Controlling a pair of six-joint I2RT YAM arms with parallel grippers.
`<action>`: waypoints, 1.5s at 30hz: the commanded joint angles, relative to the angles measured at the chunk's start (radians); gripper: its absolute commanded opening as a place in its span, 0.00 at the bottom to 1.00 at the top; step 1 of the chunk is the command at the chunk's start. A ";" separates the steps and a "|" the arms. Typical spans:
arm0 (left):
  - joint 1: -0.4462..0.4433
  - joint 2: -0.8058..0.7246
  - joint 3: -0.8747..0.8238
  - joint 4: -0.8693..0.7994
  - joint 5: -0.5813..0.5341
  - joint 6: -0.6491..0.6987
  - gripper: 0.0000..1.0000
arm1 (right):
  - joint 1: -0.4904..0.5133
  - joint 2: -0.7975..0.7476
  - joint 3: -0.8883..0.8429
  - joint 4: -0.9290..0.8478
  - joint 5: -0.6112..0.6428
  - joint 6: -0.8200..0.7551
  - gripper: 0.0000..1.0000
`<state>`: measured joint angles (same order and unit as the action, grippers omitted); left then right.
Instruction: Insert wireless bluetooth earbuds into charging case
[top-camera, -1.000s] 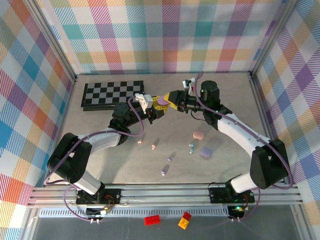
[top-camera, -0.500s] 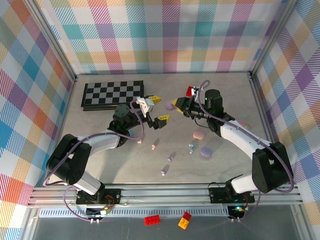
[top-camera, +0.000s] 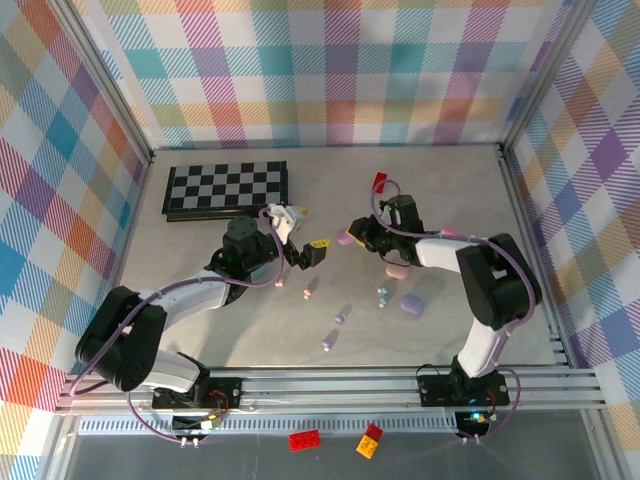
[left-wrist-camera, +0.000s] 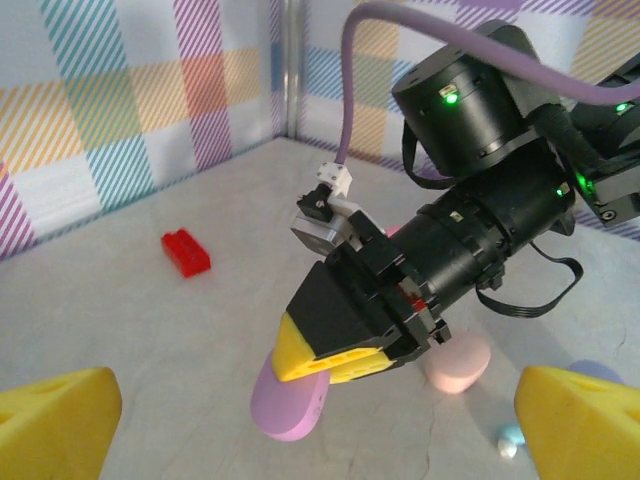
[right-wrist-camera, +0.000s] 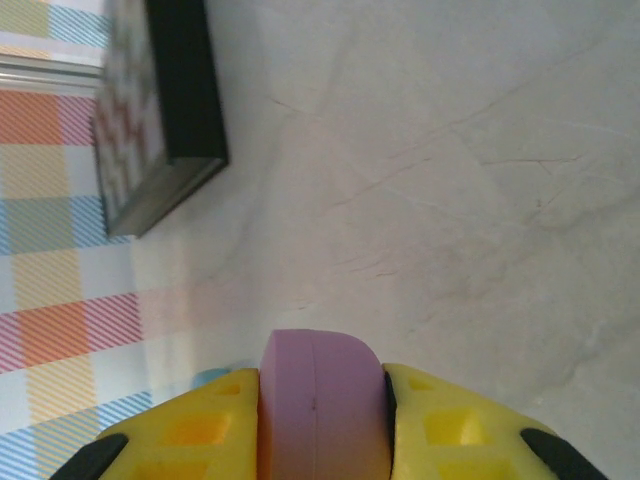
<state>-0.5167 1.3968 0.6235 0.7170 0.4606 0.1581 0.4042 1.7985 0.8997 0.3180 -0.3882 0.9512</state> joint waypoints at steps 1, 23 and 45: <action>0.000 -0.060 -0.039 -0.062 -0.066 0.026 1.00 | 0.020 0.056 0.073 0.037 0.021 -0.054 0.21; 0.204 -0.069 0.192 -0.743 -0.216 0.213 1.00 | 0.011 -0.178 0.149 -0.399 0.178 -0.416 0.77; 0.161 0.249 0.444 -1.335 -0.571 0.343 0.92 | 0.030 -0.146 0.300 -0.564 0.080 -0.499 0.78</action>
<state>-0.3447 1.6508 1.0328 -0.5301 -0.1143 0.4843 0.4263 1.6379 1.1687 -0.2302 -0.2787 0.4553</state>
